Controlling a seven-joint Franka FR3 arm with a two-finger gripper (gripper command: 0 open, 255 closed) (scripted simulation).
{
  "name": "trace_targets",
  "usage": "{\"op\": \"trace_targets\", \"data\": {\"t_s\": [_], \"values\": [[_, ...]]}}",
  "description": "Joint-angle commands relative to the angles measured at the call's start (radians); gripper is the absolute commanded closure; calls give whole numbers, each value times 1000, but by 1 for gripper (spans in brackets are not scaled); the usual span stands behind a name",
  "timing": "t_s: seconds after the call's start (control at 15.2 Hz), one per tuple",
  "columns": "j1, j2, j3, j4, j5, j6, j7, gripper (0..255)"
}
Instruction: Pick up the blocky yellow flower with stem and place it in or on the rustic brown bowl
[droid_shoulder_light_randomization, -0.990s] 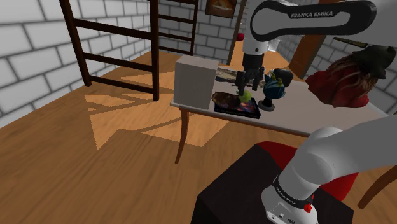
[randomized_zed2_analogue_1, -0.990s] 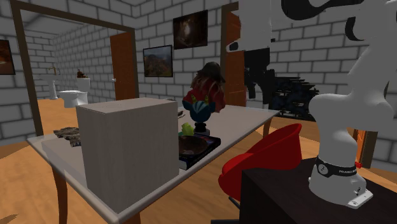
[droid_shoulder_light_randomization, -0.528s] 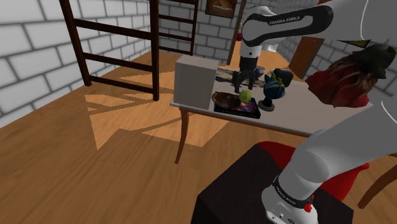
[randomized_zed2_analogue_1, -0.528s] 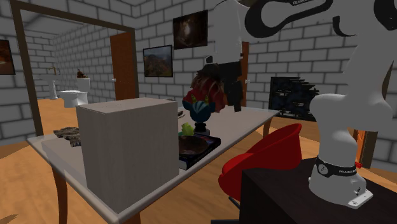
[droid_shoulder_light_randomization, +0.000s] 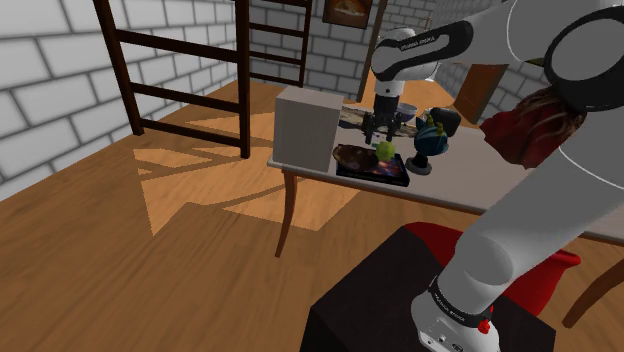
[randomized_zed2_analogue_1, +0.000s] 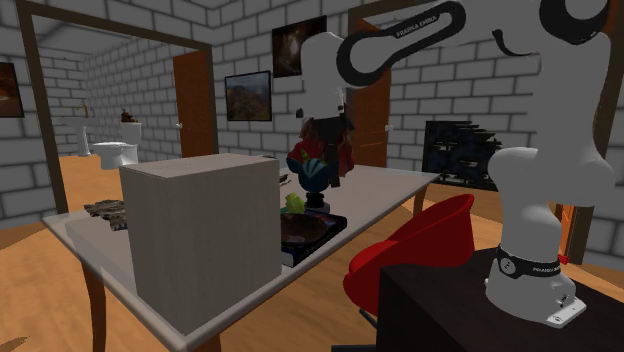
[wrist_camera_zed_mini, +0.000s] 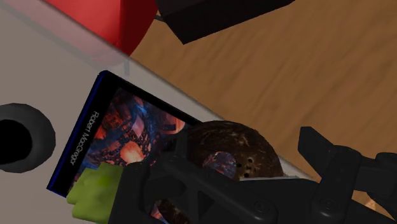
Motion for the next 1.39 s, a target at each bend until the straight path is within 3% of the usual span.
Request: {"op": "trace_targets", "data": {"t_s": [0.0, 0.59, 1.19, 1.32], "values": [[-18, 71, -26, 55, 16, 19, -23, 0], [-107, 382, -94, 315, 132, 64, -104, 0], [-252, 718, -109, 683, 264, 16, -151, 0], [-258, 733, -107, 689, 269, 24, -153, 0]]}}
